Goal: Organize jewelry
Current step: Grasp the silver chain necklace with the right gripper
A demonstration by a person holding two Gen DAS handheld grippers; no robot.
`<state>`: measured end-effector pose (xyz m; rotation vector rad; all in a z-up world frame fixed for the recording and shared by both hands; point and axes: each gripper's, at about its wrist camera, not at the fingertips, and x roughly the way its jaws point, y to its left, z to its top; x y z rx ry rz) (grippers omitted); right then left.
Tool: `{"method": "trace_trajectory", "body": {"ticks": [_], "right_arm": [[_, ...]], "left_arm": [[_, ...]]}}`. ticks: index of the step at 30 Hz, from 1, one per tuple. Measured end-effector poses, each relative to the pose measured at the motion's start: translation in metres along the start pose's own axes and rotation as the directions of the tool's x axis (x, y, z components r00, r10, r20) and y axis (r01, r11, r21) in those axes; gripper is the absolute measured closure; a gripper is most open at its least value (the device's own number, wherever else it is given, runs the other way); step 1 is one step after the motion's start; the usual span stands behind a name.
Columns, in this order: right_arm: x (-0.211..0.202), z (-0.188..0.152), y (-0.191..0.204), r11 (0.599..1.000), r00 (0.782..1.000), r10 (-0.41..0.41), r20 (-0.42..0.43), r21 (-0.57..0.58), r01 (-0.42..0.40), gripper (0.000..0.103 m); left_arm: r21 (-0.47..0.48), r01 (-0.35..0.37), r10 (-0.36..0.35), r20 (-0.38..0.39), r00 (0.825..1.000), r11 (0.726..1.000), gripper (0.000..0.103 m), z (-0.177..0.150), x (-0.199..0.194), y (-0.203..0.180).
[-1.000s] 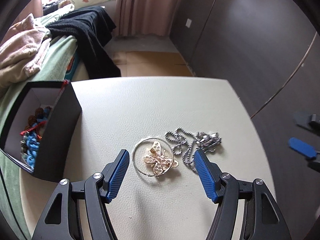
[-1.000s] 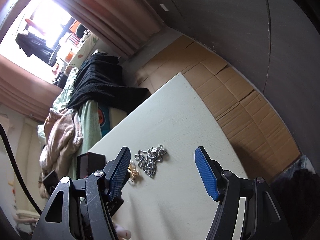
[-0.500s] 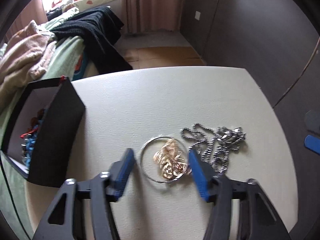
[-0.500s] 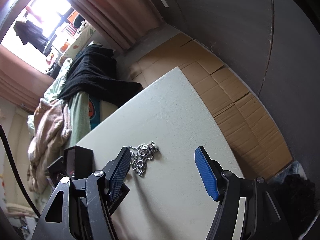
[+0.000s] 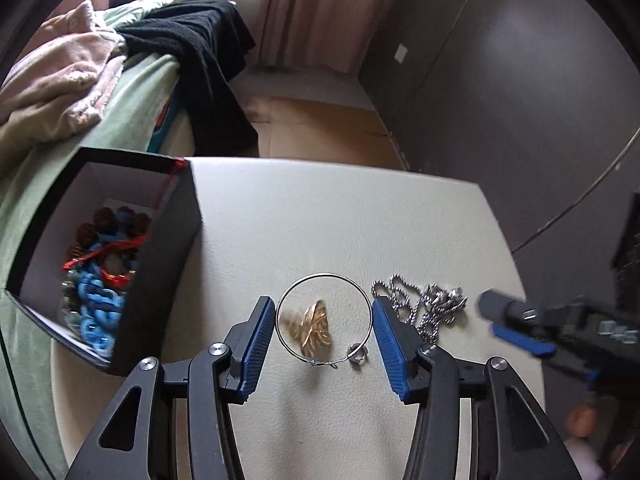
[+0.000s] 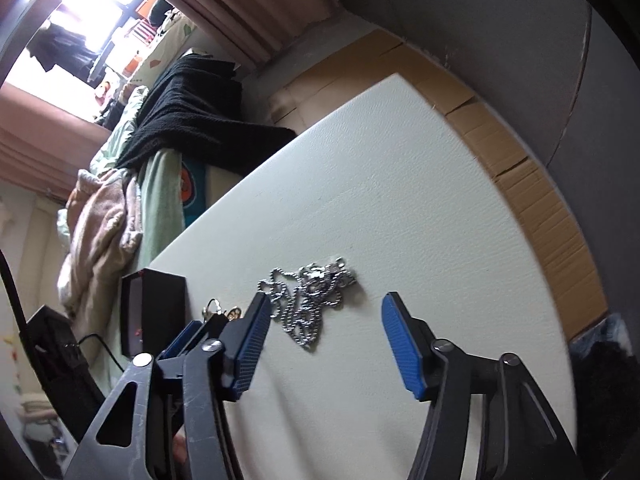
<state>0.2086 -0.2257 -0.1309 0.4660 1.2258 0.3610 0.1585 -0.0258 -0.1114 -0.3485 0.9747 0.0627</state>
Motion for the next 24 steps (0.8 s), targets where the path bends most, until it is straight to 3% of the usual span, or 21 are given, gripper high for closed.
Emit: {"method": "trace_trajectory", "body": {"ticks": [8,11,18,24], "right_arm": [[0.032,0.000,0.000,0.997,0.997,0.056,-0.052,0.052,-0.054,0.064],[0.036,0.003,0.005,0.998,0.998,0.046,-0.034,0.044,-0.045,0.064],[0.038,0.007,0.025,0.997,0.996,-0.071,0.050,-0.006,0.071,0.064],[0.046,0.005,0.048,0.965,0.965,-0.226,0.130,-0.103,0.240,0.064]], "left_arm": [[-0.048,0.054,-0.051,0.060,0.997,0.997,0.051,0.007,-0.028,0.013],[-0.066,0.069,-0.064,0.079,0.995,0.995,0.051,0.010,-0.037,0.019],[-0.107,0.088,-0.075,0.115,0.991,0.990,0.051,0.012,-0.053,0.037],[-0.143,0.104,-0.086,0.130,0.988,0.984,0.051,0.014,-0.059,0.052]]}}
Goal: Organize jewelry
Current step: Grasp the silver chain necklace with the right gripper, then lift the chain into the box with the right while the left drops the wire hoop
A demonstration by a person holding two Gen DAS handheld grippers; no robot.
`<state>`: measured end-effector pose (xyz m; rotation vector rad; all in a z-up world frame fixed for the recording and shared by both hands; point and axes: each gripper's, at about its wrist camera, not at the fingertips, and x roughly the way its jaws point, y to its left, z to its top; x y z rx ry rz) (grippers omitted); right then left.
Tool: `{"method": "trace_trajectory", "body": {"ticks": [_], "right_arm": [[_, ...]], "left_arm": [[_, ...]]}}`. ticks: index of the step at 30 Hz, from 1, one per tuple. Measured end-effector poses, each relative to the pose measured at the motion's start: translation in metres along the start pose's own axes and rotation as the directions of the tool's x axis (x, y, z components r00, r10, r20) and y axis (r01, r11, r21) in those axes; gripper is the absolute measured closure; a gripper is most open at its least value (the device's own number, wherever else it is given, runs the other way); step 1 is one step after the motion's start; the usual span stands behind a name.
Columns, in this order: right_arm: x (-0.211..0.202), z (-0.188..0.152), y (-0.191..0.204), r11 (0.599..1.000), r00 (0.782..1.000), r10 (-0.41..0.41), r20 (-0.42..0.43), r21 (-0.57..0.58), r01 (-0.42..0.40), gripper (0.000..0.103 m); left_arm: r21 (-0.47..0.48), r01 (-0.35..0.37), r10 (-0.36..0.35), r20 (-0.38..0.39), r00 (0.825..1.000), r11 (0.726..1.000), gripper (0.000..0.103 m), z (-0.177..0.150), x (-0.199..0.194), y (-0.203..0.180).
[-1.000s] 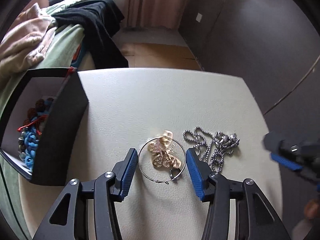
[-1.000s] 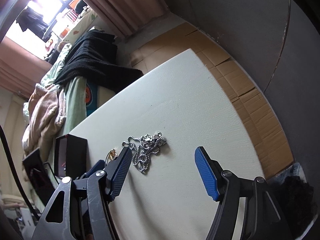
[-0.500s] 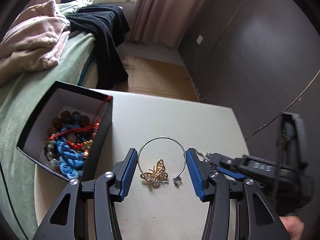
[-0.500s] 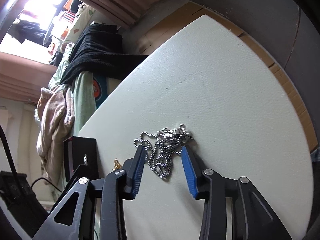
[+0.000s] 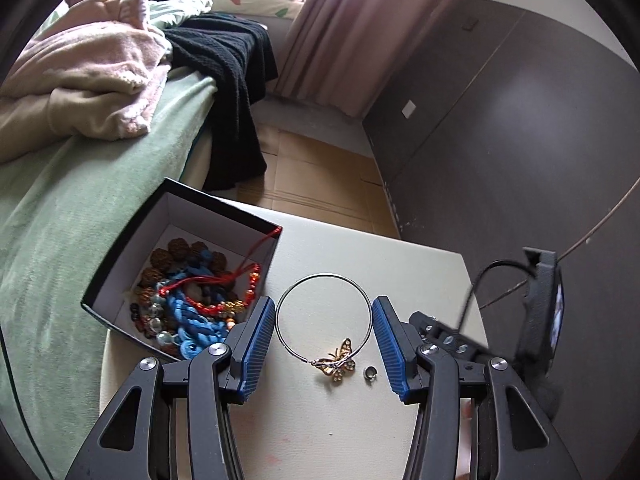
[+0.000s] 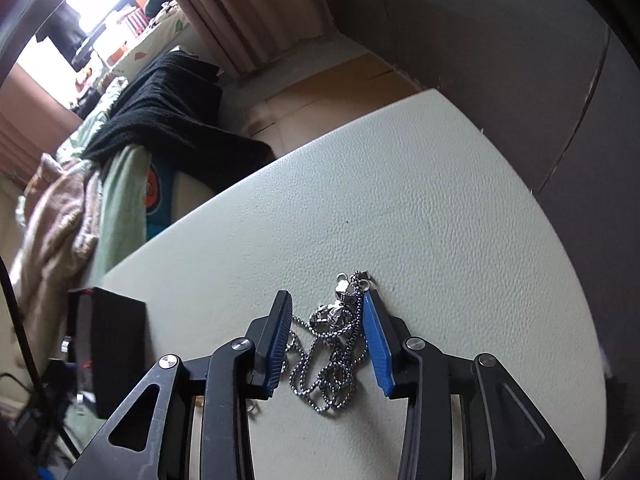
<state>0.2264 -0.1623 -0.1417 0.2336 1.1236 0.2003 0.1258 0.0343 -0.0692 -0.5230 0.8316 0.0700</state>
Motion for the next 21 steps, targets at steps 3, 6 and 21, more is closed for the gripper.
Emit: {"method": "trace_trajectory", "body": {"ticks": [3,6,21], "right_arm": [[0.002,-0.002,0.012,0.994,0.996,-0.081,0.039,-0.067,0.083,0.065],[0.002,-0.003,0.018,0.977,0.985,-0.162,0.063,-0.127,0.168,0.075],[-0.044,0.005,-0.021,0.980,0.979,0.200,0.031,-0.007,-0.200,0.089]], "left_arm": [[-0.012,0.001,-0.001,0.009,1.000,1.000,0.051,0.003,-0.003,0.006],[-0.024,-0.002,0.002,0.015,1.000,1.000,0.051,0.004,-0.005,0.010],[-0.096,-0.039,0.044,0.054,0.998,0.995,0.051,0.016,-0.017,0.042]]}}
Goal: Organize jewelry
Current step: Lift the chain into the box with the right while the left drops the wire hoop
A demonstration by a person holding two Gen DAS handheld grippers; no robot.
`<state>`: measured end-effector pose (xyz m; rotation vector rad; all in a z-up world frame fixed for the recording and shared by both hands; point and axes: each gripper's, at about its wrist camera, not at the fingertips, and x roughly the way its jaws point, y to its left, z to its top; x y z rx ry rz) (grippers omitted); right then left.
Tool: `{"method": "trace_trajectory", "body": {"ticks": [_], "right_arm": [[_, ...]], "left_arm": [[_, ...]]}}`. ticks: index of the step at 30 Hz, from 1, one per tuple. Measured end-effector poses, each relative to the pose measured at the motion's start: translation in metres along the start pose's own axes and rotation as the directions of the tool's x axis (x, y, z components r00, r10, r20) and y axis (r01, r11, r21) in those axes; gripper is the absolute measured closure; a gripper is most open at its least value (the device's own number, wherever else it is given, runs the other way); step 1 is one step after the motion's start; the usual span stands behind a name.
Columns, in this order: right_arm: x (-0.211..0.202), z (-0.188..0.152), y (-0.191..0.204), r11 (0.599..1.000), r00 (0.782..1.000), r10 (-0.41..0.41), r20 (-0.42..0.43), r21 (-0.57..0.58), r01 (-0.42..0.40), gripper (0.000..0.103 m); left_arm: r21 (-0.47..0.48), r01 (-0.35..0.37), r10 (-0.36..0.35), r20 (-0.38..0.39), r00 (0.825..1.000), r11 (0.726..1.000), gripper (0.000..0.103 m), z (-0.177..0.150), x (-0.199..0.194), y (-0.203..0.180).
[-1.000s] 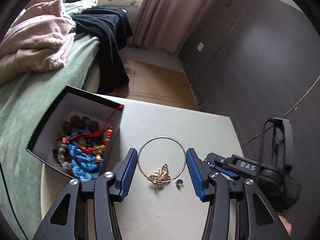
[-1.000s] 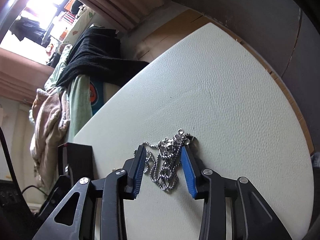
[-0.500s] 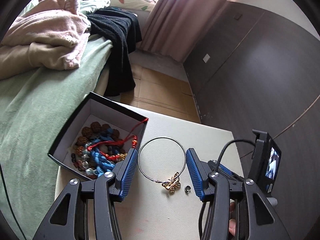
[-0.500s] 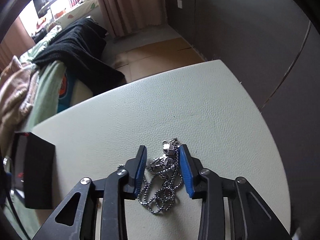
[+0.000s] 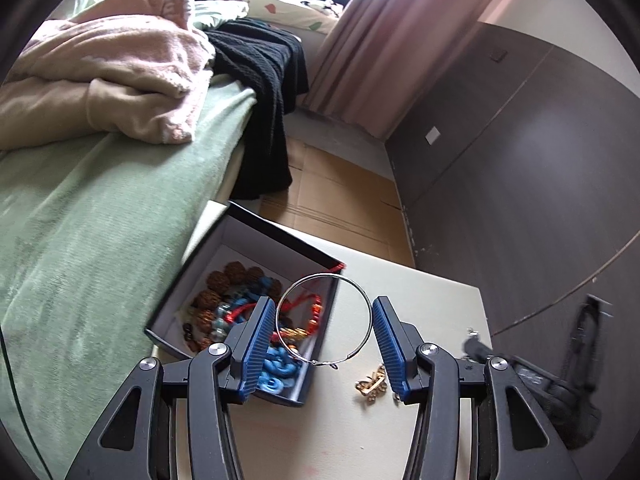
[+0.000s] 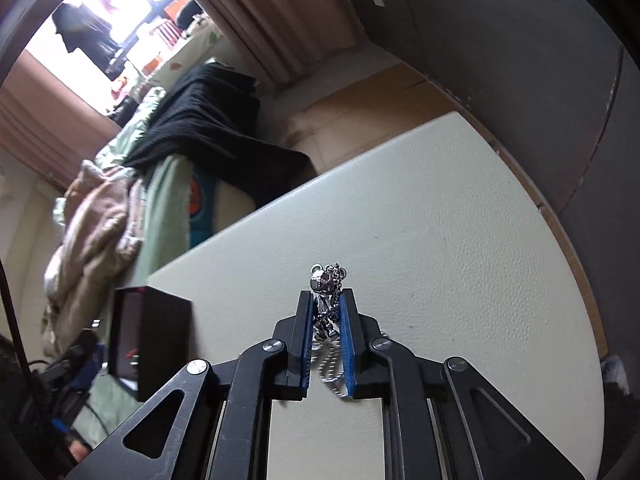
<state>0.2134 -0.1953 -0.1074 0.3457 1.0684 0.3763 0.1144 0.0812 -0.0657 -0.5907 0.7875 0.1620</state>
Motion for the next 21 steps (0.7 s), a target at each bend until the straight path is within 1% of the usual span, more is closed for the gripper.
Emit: {"method": "trace_trajectory", "body": {"ticks": [5,7,8,9,10,13,17,19,21], "right_arm": [[-0.018,-0.001,0.014,0.998,0.997,0.063,0.035,-0.018,-0.062,0.089],[-0.028,-0.002,0.021,0.996,0.995,0.087,0.048,-0.031,-0.085,0.089],[-0.033,-0.003,0.026,0.994,0.994,0.100,0.054,-0.037,-0.098,0.089],[-0.041,-0.004,0.032,0.993,0.992,0.112,0.066,-0.047,-0.109,0.089],[-0.043,-0.004,0.038,0.992,0.990,0.117,0.073,-0.055,-0.113,0.089],[-0.059,-0.006,0.060,0.986,0.985,0.145,0.098,-0.101,-0.135,0.089],[-0.072,-0.006,0.083,0.978,0.980,0.168,0.105,-0.145,-0.152,0.089],[-0.081,-0.004,0.096,0.972,0.977,0.183,0.107,-0.170,-0.163,0.089],[-0.093,0.001,0.113,0.964,0.974,0.199,0.108,-0.202,-0.175,0.089]], "left_arm": [[-0.047,-0.005,0.007,0.038,0.999,0.999,0.050,0.007,-0.006,0.015],[-0.077,0.012,-0.008,0.043,0.999,0.997,0.043,0.011,-0.008,0.022],[-0.094,0.021,-0.017,0.041,0.999,0.995,0.035,0.012,-0.009,0.026],[-0.109,0.029,-0.024,0.044,0.999,0.994,0.030,0.013,-0.011,0.029],[-0.130,0.043,-0.036,0.055,0.998,0.991,0.029,0.014,-0.014,0.034],[-0.156,0.042,-0.032,0.061,0.998,0.987,0.028,0.017,-0.018,0.042],[-0.240,0.088,-0.071,0.080,0.994,0.967,0.028,0.021,-0.027,0.059],[-0.252,0.102,-0.081,0.092,0.992,0.962,0.028,0.023,-0.031,0.062],[-0.247,0.099,-0.076,0.101,0.992,0.964,0.028,0.026,-0.034,0.064]]}}
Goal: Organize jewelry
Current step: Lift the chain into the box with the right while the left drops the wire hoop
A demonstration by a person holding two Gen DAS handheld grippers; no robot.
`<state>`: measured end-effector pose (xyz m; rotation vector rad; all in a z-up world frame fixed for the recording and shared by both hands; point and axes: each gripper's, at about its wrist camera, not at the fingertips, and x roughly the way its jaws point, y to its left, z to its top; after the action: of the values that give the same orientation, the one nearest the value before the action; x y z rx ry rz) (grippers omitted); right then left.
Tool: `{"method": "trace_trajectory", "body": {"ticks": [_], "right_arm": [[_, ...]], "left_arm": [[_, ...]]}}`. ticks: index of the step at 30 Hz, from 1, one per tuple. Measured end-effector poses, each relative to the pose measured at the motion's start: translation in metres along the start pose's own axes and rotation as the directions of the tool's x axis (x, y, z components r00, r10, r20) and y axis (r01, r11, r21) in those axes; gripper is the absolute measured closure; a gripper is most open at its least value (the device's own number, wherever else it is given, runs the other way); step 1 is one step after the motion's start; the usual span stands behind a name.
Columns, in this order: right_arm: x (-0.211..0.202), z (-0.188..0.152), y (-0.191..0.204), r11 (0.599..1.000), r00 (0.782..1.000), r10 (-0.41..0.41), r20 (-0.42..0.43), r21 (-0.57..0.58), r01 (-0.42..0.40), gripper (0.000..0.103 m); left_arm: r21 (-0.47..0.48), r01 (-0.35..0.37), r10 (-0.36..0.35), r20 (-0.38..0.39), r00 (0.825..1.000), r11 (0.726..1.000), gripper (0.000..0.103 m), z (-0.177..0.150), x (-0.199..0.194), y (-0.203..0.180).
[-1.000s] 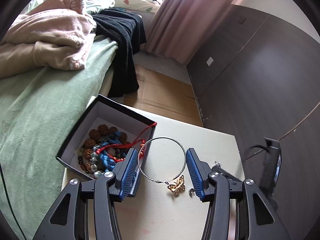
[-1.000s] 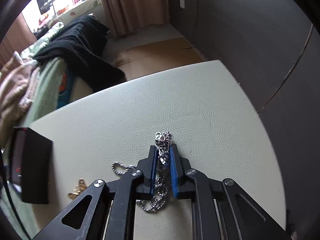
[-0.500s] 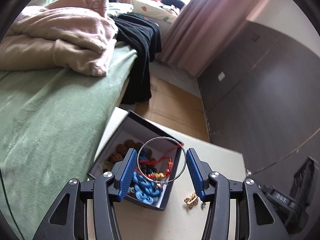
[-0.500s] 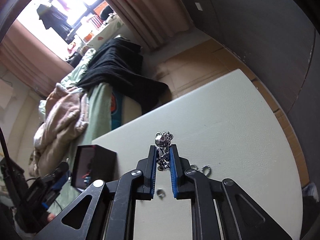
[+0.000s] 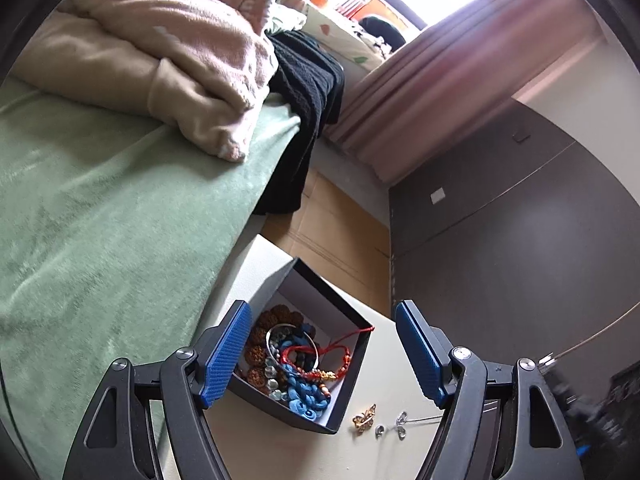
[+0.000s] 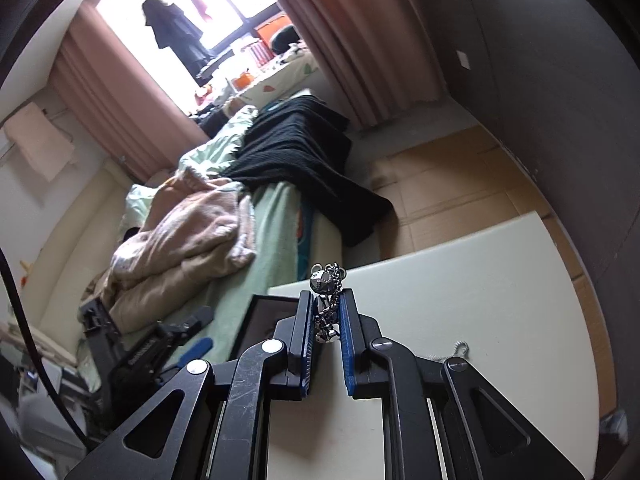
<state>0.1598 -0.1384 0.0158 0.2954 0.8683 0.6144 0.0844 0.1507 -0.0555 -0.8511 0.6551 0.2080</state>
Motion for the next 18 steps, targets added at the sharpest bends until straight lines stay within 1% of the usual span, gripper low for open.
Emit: {"method": "trace_trajectory", "body": {"ticks": [2,4,12,18], "right_arm": [[-0.009,0.012,0.017,1.000,1.000,0.011,0.005,-0.025,-0.011,0.089],[-0.016,0.022,0.031,0.999,1.000,0.016,0.025,-0.050,-0.015,0.089],[-0.048,0.061,0.104,0.987,0.993,0.018,0.113,-0.163,0.000,0.089],[-0.059,0.082,0.163,0.970,0.986,0.047,0.158,-0.244,-0.007,0.089]], "left_arm": [[0.002,-0.007,0.007,0.010,1.000,1.000,0.028,0.003,-0.003,0.002],[-0.011,0.002,-0.002,0.013,1.000,1.000,0.028,0.006,-0.006,0.006],[-0.044,0.028,-0.026,0.054,0.998,0.999,0.028,0.017,-0.021,0.020],[-0.071,0.038,-0.034,0.061,0.998,0.997,0.028,0.022,-0.027,0.029]]}}
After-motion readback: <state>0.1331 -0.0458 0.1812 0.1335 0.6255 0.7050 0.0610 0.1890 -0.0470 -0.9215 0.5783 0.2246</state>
